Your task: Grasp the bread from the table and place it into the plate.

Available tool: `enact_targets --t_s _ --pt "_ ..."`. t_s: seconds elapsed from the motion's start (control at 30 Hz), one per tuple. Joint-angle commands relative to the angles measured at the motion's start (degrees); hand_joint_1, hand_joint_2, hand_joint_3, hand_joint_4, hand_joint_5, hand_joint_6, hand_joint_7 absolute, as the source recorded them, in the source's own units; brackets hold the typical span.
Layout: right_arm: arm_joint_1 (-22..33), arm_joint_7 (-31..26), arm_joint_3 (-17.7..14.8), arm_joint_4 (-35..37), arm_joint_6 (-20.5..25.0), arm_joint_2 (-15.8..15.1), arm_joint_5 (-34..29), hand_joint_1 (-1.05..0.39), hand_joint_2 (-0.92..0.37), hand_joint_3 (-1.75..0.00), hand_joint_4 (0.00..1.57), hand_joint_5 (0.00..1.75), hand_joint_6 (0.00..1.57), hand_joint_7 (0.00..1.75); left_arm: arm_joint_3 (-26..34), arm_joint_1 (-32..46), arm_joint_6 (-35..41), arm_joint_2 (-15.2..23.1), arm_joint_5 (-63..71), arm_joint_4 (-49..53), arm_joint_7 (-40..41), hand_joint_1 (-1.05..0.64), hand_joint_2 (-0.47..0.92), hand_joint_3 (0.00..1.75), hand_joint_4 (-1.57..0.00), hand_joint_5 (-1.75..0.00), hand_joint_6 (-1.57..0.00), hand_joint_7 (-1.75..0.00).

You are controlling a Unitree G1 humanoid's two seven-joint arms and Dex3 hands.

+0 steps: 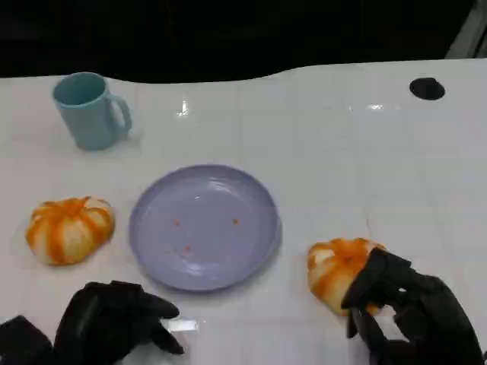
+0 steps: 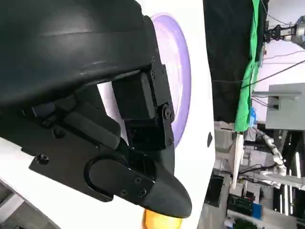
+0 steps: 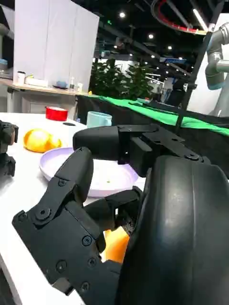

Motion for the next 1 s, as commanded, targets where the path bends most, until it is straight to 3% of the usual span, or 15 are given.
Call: enact_targets --t_s 0.03,0.8,1.0 --pt "0.72 0.29 -0.19 -0.53 -0.14 -0.39 0.71 -0.31 -0.46 -1.19 0.74 1.75 0.65 1.48 0.39 0.23 -0.63 0.88 0.03 -0.15 0.22 -1.05 0.88 0.01 -1.53 -0.56 -1.57 -0.17" --pt "1.05 0.36 -0.23 -1.79 0.46 -0.21 1.23 -0.32 -0.45 -1.2 0.75 1.75 0.67 1.49 0.36 0.49 -0.5 0.8 -0.24 -0.76 0.04 -1.05 0.88 0.0 -1.52 -0.56 -1.57 -0.16" --pt "-0.46 0.51 -1.02 -1.18 -1.7 -1.29 0.37 -0.33 -0.48 -1.13 0.73 1.75 0.66 1.47 0.3 0.27 -0.26 0.69 -0.11 -0.72 0.35 -1.05 0.87 0.0 -1.53 -0.56 -1.57 -0.17"
